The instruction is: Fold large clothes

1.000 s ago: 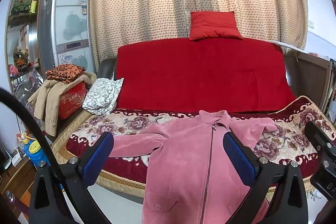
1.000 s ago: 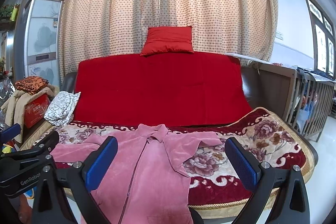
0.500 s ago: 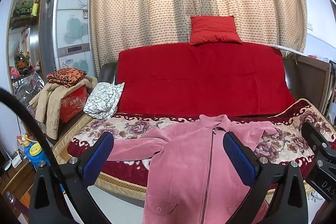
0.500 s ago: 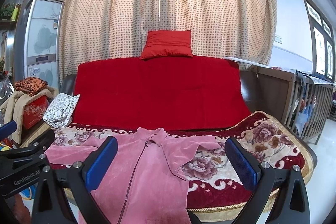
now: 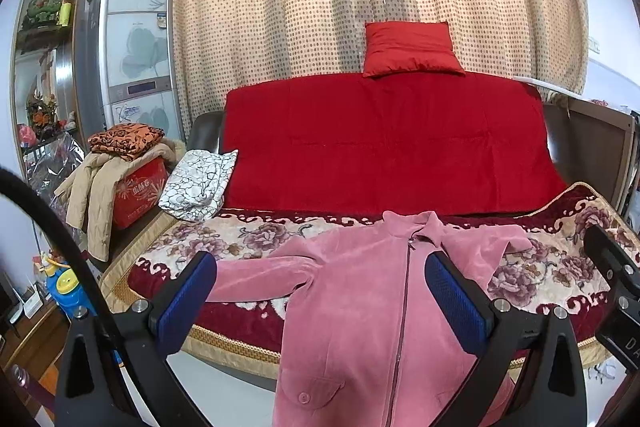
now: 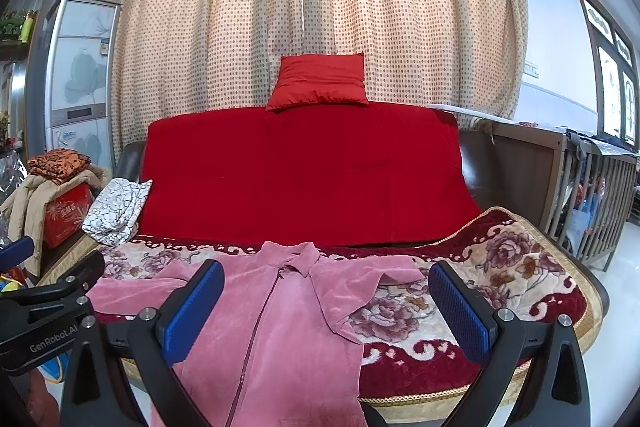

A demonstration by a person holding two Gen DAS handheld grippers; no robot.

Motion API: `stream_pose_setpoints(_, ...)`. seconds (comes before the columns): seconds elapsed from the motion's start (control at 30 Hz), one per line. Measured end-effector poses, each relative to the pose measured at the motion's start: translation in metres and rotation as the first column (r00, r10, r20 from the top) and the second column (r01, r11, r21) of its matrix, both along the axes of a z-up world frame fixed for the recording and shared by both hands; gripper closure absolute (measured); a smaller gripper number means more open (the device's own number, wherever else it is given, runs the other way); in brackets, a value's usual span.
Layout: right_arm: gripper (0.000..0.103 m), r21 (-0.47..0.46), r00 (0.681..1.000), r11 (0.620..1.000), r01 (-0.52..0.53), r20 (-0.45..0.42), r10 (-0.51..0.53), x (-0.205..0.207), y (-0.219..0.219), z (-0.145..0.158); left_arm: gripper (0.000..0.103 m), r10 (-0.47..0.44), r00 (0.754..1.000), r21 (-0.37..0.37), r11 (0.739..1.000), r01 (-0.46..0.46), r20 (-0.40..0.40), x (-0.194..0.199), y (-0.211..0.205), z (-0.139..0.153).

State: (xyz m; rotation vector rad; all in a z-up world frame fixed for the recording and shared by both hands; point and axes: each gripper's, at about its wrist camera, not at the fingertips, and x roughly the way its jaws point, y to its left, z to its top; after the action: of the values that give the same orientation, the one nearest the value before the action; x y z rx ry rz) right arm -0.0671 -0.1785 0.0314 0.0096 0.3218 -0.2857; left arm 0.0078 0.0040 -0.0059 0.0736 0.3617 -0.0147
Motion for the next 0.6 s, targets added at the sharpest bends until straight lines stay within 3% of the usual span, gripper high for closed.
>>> stream_pose_setpoints(0.6,0.0,0.013,0.999,1.0,-0.028,0.027,0.027,0.009,-0.003,-0.007,0.0,-0.001,1.0,0.043,0.999,0.0,0.027,0.012,-0.002,-0.008)
